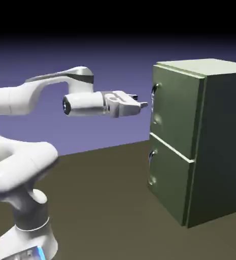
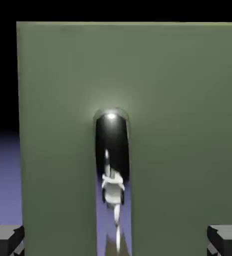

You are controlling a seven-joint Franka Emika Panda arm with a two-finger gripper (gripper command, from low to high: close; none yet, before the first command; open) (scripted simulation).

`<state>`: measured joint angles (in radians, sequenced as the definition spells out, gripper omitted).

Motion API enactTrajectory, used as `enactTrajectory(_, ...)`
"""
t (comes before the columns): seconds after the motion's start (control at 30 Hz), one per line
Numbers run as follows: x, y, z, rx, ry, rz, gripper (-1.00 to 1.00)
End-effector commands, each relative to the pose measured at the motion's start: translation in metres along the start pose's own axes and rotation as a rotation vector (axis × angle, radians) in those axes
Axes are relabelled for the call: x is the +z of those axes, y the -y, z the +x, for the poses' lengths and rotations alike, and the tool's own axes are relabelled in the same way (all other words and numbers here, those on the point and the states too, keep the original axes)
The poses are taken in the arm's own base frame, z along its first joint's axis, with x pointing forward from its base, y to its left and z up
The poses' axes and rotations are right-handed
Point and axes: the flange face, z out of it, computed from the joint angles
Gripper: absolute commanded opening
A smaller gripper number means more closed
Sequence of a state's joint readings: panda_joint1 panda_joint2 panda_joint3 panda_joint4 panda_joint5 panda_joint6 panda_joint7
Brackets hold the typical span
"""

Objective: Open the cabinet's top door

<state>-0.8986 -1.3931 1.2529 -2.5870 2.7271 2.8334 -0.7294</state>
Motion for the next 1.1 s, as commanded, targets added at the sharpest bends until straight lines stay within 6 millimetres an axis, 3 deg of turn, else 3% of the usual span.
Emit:
enactTrajectory(0.0,0.002,-0.002,-0.003,-0.003,-0.005,0.002,0.0)
enactTrajectory(0.03,0.002,-0.002,-0.003,-0.003,-0.005,0.002,0.0)
enactTrajectory(0.2,0.052,-0.002,-0.003,-0.003,-0.005,0.002,0.0)
enactTrajectory(0.23,0.052,-0.002,-0.003,-0.003,-0.005,0.002,-1.0)
enactTrajectory(0.7,-0.021,-0.052,0.046,-0.004,0.265,0.271,-1.0)
enactTrajectory(1.07,-0.052,-0.094,0.089,-0.004,0.447,0.452,-1.0)
